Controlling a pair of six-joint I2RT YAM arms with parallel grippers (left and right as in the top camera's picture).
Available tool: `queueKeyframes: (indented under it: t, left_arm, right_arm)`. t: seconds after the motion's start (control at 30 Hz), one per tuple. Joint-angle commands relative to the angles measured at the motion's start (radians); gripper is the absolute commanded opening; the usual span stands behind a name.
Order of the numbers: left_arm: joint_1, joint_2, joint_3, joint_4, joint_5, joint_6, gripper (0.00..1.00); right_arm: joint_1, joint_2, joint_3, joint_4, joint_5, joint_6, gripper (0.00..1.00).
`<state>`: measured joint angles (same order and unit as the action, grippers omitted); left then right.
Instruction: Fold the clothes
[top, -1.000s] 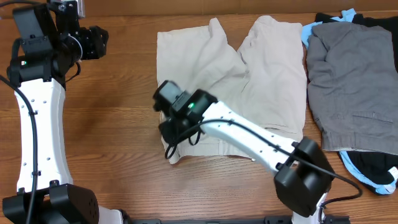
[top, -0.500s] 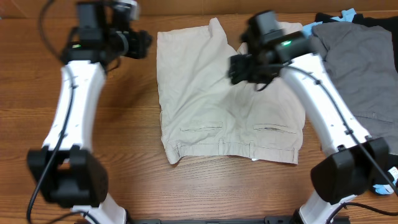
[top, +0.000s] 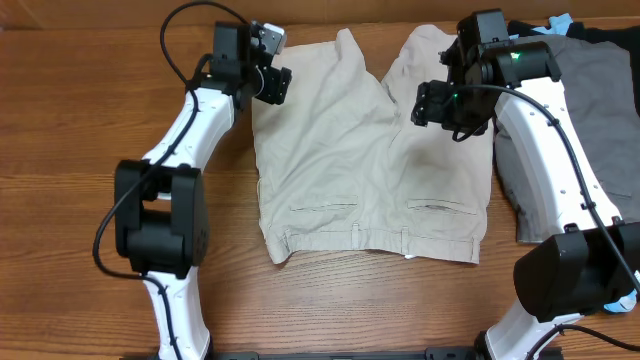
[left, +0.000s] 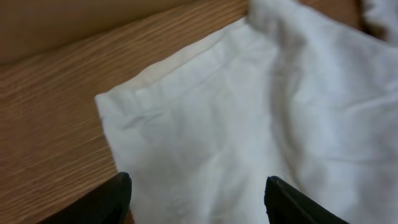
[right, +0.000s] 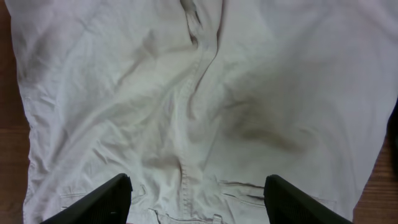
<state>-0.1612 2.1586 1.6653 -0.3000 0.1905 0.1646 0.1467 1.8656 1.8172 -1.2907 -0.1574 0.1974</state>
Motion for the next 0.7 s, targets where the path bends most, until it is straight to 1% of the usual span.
queueKeyframes:
  t: [0.0,0.17,0.43,0.57,0.67]
  left_arm:
    - [0.003,0.055,0.019,0.035,-0.082,-0.015,0.70]
    - [0.003,0.113,0.019,0.056,-0.098,-0.015,0.68]
    - [0.003,0.169,0.019,0.047,-0.099,-0.015,0.65]
    - [0.002,0.175,0.019,0.043,-0.129,-0.016,0.51]
    - [0.002,0.175,0.019,0.035,-0.157,-0.035,0.45]
  right_arm:
    - [0.004,-0.018,-0.019,0.016,0.000,-0.015,0.72]
    - [0.004,-0.018,-0.023,0.017,0.000,-0.014,0.72]
    - [0.004,-0.018,-0.023,0.017,0.000,-0.014,0.72]
    - [0.004,-0.018,-0.023,0.018,0.000,-0.014,0.72]
    - [0.004,-0.018,-0.023,0.018,0.000,-0.014,0.72]
